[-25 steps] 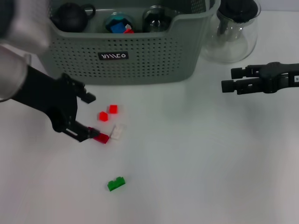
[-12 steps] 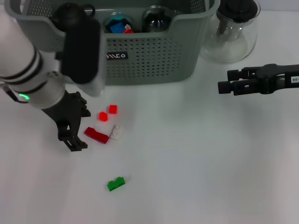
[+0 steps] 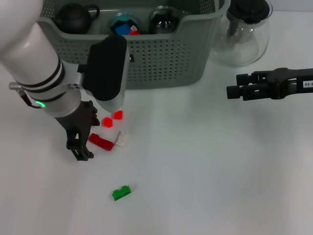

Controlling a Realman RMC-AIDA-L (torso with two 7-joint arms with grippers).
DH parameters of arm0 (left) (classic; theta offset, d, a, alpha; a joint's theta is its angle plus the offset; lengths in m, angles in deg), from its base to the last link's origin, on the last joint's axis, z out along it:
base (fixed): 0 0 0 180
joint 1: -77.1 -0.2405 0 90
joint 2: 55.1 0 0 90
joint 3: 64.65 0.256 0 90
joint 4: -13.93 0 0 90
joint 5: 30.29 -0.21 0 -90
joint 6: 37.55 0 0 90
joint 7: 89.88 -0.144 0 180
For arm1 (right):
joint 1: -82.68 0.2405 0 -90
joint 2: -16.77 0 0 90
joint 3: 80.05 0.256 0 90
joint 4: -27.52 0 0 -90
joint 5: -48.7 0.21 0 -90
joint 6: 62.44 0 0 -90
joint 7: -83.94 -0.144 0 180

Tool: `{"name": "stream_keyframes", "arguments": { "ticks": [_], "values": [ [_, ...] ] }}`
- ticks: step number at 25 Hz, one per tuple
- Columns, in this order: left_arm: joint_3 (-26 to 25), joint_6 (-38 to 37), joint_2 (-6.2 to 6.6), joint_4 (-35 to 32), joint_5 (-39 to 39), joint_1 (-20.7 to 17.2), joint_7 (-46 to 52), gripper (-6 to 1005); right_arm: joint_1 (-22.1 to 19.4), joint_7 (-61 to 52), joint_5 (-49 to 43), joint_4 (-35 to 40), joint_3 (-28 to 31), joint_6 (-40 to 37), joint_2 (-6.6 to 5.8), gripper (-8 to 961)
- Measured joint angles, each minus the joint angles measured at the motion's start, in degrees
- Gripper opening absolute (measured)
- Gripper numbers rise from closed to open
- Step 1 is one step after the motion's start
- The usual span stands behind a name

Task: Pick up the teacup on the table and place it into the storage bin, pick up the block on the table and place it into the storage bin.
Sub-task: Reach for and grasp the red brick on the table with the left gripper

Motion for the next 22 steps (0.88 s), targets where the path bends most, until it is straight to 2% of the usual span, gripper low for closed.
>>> {"name": "stream_keyframes", "arguments": {
  "ticks": [7, 13, 22],
  "values": [
    [1.0, 1.9, -0.05, 2.0, 0.0, 0.5, 0.2, 815, -0.2, 0.0, 0.0, 0.1, 0.1, 0.0, -0.01, 942],
    [1.2, 3.5, -0.07, 4.2, 0.1, 1.4, -0.1, 619, -0.4, 0.0, 0.0, 0.1, 0.1, -0.1, -0.02, 942],
    [1.9, 4.4, -0.07, 5.6, 0.5, 2.3, -0.2, 587, -0.5, 0.0, 0.0, 0.2, 0.1, -0.1, -0.02, 941]
  ]
}}
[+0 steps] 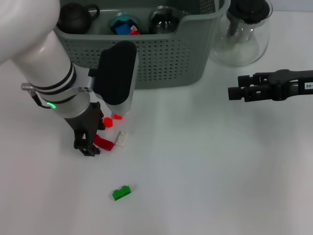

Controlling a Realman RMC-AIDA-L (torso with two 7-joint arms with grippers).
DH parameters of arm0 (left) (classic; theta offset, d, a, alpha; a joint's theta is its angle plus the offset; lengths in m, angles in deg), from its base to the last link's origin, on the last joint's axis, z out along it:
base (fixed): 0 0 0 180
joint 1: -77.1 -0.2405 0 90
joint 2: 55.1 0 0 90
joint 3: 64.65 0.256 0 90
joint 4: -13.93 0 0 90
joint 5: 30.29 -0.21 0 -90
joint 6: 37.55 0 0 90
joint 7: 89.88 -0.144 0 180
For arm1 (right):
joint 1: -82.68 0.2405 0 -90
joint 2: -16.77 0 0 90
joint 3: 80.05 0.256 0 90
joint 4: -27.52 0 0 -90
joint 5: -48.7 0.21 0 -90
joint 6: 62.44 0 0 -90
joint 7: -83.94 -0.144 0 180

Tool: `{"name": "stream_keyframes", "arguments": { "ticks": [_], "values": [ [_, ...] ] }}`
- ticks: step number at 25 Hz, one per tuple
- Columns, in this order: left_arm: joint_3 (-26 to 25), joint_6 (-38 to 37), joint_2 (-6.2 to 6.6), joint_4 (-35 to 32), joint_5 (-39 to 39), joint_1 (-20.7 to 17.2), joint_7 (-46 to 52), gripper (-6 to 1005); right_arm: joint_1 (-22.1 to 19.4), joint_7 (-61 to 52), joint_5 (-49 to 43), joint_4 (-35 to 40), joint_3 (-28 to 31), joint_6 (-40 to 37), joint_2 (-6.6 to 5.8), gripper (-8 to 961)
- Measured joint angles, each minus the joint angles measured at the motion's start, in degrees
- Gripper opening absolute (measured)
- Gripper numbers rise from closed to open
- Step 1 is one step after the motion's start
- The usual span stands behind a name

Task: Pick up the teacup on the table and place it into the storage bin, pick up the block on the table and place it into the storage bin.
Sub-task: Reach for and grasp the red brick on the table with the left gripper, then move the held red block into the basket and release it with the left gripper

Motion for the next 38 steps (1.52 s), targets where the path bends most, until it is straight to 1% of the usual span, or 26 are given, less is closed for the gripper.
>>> {"name": "stream_keyframes", "arguments": {
  "ticks": [9, 15, 19, 21, 23, 25, 26, 28, 29, 32, 33, 34, 35, 36, 37, 38],
  "values": [
    [0.0, 0.1, 0.0, 0.7, -0.2, 0.6, 0.1, 523, 0.1, 0.0, 0.0, 0.1, 0.4, 0.0, -0.22, 942],
    [0.0, -0.4, 0.0, 1.5, -0.2, 1.0, 0.2, 308, 0.4, 0.0, 0.0, 0.1, 0.5, 0.0, -0.43, 942],
    [0.2, -0.9, -0.04, 0.5, -0.1, 0.7, 0.9, 229, 0.5, 0.0, 0.0, 0.1, 0.5, -0.1, -0.56, 941],
    [0.2, -2.1, -0.08, -1.1, 0.1, 0.2, 1.7, 190, 0.5, 0.0, 0.0, 0.1, 0.5, -0.2, -0.58, 941],
    [-1.2, -4.2, -0.09, -3.5, 0.9, -0.3, 3.1, 194, 0.6, -0.2, 0.0, 0.5, 0.5, -0.5, -0.61, 941],
    [-5.5, -8.3, -0.08, -6.5, 3.9, -0.7, 5.0, 198, 0.5, -0.5, 0.0, 1.2, 0.6, -0.8, -0.6, 941],
    [-8.7, -10.7, -0.1, -7.7, 6.3, -0.7, 6.0, 200, 0.5, -0.6, 0.0, 1.4, 0.6, -0.9, -0.56, 941],
    [-17.3, -14.8, 0.07, -9.3, 11.5, -0.2, 8.0, 204, 0.4, -0.6, 0.0, 1.8, 0.6, -1.1, -0.46, 941],
    [-22.4, -16.4, 0.16, -9.7, 13.5, 0.3, 9.0, 206, 0.3, -0.6, 0.0, 1.9, 0.6, -1.1, -0.42, 941],
    [-36.5, -20.7, 0.93, -10.2, 19.2, 2.3, 11.9, 212, 0.3, -0.6, 0.1, 2.0, 0.6, -1.2, -0.35, 942],
    [-41.4, -22.3, 1.57, -10.2, 21.8, 3.3, 13.5, 214, 0.3, -0.6, 0.1, 2.0, 0.6, -1.2, -0.33, 942],
    [-43.4, -23.4, 2.08, -10.1, 23.6, 3.8, 14.6, 216, 0.3, -0.6, 0.1, 2.0, 0.6, -1.3, -0.3, 942],
    [-46.3, -24.9, 2.96, -9.9, 27.1, 4.6, 16.5, 218, 0.4, -0.6, 0.1, 2.0, 0.6, -1.4, -0.29, 942],
    [-47.6, -25.5, 3.6, -9.5, 29.9, 5.2, 17.6, 220, 0.4, -0.6, 0.1, 2.0, 0.6, -1.5, -0.27, 942],
    [-48.7, -25.3, 4.65, -8.9, 33.4, 5.8, 19.0, 222, 0.4, -0.6, 0.1, 2.0, 0.6, -1.5, -0.27, 942],
    [-49.1, -24.5, 5.37, -8.3, 36.0, 6.3, 20.0, 224, 0.5, -0.6, 0.1, 2.0, 0.6, -1.5, -0.27, 942]
  ]
}}
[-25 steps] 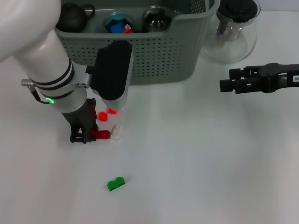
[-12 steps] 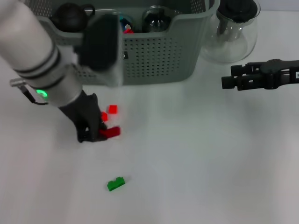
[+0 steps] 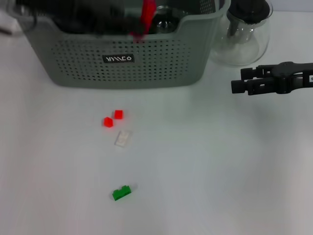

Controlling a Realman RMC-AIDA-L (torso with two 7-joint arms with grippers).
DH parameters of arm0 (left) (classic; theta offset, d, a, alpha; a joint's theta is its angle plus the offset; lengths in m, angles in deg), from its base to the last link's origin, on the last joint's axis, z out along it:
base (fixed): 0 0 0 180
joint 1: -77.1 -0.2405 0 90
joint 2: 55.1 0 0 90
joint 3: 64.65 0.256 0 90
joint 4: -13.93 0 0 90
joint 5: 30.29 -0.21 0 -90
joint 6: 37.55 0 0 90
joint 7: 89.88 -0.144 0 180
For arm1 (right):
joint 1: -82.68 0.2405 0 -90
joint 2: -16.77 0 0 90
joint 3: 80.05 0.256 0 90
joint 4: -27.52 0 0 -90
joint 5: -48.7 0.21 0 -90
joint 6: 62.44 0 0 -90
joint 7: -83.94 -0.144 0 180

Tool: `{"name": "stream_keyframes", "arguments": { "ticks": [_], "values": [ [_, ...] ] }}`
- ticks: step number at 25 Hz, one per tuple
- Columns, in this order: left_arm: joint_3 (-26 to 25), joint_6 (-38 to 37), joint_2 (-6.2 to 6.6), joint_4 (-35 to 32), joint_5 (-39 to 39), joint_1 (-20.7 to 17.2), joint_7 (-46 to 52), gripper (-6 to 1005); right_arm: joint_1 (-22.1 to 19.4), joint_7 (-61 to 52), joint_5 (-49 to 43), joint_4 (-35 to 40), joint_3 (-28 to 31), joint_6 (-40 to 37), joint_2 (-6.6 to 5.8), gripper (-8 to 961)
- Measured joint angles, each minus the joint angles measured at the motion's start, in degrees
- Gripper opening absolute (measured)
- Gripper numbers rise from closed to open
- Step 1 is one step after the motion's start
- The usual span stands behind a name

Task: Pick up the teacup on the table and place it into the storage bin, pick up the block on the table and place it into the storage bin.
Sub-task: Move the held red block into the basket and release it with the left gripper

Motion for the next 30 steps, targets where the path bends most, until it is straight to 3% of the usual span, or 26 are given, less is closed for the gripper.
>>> {"name": "stream_keyframes", "arguments": {
  "ticks": [3, 7, 11, 14, 19, 30],
  "values": [
    [1.2, 8.7, 2.39, 3.9, 1.7, 2.3, 1.9, 230, 0.1, 0.0, 0.0, 0.0, 0.0, 0.0, 0.01, 942],
    [5.3, 23.0, 6.08, 15.3, -1.4, 6.2, 3.1, 238, 0.1, 0.0, 0.0, 0.0, 0.0, 0.0, -0.02, 941],
    [7.2, 36.6, 8.06, 26.4, -6.1, 9.9, 3.9, 245, 0.1, 0.0, 0.0, 0.0, -0.1, 0.0, -0.19, 941],
    [8.3, 43.7, 8.04, 30.7, -10.3, 12.0, 4.5, 251, 0.1, -0.1, 0.0, 0.0, -0.1, 0.2, -0.21, 941],
    [13.0, 50.9, 6.19, 32.4, -15.7, 13.0, 7.3, 261, 0.1, -0.2, -0.2, 0.0, -0.3, 0.4, -0.24, 941],
    [16.2, 52.9, 3.92, 32.4, -20.2, 13.0, 9.2, 283, 0.0, -0.2, -0.2, 0.1, -0.4, 0.3, -0.26, 941]
  ]
}}
